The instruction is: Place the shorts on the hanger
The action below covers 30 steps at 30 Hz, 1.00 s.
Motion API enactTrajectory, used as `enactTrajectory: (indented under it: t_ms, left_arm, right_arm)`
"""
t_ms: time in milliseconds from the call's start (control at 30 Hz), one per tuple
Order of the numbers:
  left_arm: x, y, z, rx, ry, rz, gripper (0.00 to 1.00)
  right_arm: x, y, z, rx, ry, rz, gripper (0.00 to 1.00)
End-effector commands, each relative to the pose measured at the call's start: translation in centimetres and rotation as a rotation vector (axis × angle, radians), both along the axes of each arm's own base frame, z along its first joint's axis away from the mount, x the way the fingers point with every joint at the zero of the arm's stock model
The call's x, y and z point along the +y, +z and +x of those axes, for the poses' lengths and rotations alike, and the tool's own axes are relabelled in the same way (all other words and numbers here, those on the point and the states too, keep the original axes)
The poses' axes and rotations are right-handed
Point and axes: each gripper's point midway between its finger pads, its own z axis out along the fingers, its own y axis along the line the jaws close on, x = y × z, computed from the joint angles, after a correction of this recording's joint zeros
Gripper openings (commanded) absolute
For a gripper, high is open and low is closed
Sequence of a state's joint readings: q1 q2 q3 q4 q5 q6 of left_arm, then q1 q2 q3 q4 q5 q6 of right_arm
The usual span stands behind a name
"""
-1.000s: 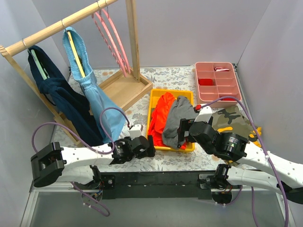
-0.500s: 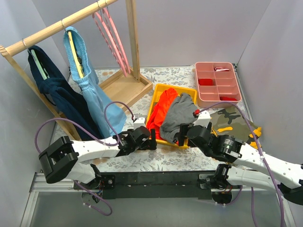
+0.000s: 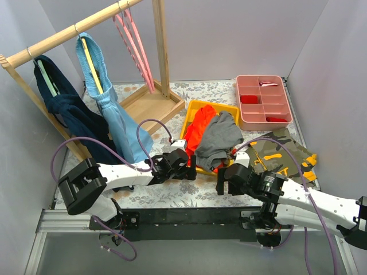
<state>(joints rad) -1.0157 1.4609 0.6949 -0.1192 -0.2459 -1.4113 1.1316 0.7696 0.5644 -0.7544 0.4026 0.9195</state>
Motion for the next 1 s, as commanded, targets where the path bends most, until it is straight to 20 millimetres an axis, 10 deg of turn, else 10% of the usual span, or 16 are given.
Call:
enactTrajectory:
  t_ms: [0, 500, 967]
  left_arm:
    - [-1.7, 2.7, 1.9, -0.069, -0.003, -0.066, 0.96]
    - [-2.1, 4.0, 2.8, -0.068, -0.055, -0.094, 0.98]
    - [-4.0, 4.0, 12.9, -0.033, 0.03, -0.11, 0.97]
  right_arm:
    - [0.6, -0.9, 1.3, 0.0, -0.071, -0.006, 0.98]
    - [-2.5, 1.0, 12.3, -0.123, -0.28, -0.144, 0.99]
    - [-1.2, 2.6, 21.3, -0.146, -0.316, -0.117, 0.99]
